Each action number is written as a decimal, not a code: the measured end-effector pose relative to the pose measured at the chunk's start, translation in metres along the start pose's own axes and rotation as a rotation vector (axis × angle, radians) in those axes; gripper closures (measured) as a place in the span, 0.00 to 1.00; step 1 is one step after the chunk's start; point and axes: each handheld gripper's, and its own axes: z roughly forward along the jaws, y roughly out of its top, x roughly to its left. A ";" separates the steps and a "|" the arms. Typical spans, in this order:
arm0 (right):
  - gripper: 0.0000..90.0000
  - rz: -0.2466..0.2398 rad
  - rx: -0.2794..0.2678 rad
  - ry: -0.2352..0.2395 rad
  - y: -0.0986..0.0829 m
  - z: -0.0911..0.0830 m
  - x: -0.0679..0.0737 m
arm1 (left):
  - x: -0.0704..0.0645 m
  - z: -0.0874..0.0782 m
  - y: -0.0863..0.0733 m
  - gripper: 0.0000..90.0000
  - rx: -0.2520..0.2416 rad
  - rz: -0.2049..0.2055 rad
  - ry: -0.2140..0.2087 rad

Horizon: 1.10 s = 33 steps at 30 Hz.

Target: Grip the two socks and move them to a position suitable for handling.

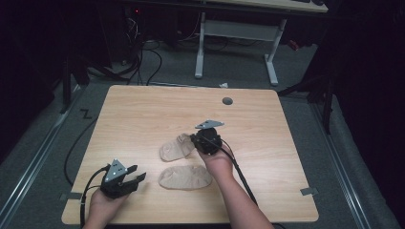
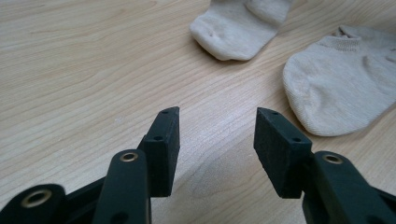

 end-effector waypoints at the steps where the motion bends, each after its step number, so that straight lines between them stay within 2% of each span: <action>1: 0.97 0.017 0.005 -0.006 -0.006 0.000 -0.006 | 0.000 0.000 0.000 0.57 0.002 0.002 0.000; 7: 0.96 0.082 0.050 -0.036 -0.037 0.001 -0.032 | -0.001 0.001 -0.001 0.57 0.007 0.003 0.000; 14: 0.95 0.125 0.074 -0.061 -0.062 -0.002 -0.048 | 0.000 0.003 0.000 0.57 0.011 0.000 0.006; 16: 0.89 0.129 0.082 -0.059 -0.066 -0.003 -0.051 | 0.000 0.003 0.000 0.57 0.008 -0.006 0.009; 18: 0.83 0.134 0.080 -0.064 -0.068 -0.005 -0.052 | 0.001 0.002 0.000 0.57 0.009 -0.006 0.009; 23: 0.76 0.143 0.059 -0.077 -0.071 -0.014 -0.055 | 0.001 0.002 -0.001 0.57 0.009 -0.010 0.019; 28: 0.72 0.121 0.035 -0.077 -0.074 -0.023 -0.054 | 0.002 0.005 0.003 0.56 0.007 -0.028 0.029; 33: 0.67 0.099 0.014 -0.061 -0.078 -0.027 -0.052 | -0.002 0.016 0.014 0.54 0.007 -0.033 0.049</action>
